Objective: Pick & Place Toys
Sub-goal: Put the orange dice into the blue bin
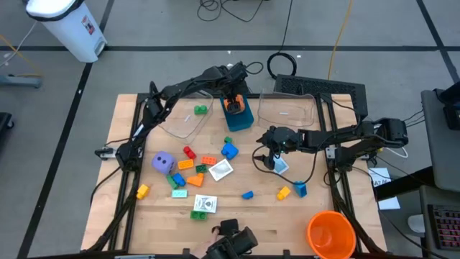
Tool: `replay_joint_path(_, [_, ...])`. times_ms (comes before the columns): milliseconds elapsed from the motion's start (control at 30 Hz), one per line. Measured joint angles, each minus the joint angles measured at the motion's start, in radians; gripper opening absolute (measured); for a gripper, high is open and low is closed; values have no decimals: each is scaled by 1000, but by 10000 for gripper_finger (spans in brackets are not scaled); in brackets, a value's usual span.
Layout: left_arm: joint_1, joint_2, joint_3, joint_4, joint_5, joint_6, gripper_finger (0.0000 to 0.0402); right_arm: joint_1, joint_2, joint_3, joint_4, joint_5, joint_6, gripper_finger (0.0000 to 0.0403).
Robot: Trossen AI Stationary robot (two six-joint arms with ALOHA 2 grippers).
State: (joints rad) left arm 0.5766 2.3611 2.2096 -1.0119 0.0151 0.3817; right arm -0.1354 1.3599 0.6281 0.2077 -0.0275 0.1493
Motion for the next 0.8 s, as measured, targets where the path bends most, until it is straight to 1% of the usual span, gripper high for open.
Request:
replay_joint_path(133, [0, 0, 0, 0, -1, 0, 383, 0, 0, 0, 0, 0, 0, 370])
replay_joint_path(200, [-2, 0, 0, 0, -18, 0, 394, 0, 0, 0, 0, 0, 0, 370])
replay_joint_path(300, [-4, 0, 0, 0, -41, 0, 388, 0, 0, 0, 0, 0, 0, 370])
replay_joint_path(467, [-5, -7, 0, -1, -45, 7, 375, 0, 0, 0, 0, 0, 0, 370])
replay_joint_path(800, [-8, -53, 5, 13, -40, 10, 387, 0, 0, -1, 0, 0, 0, 370])
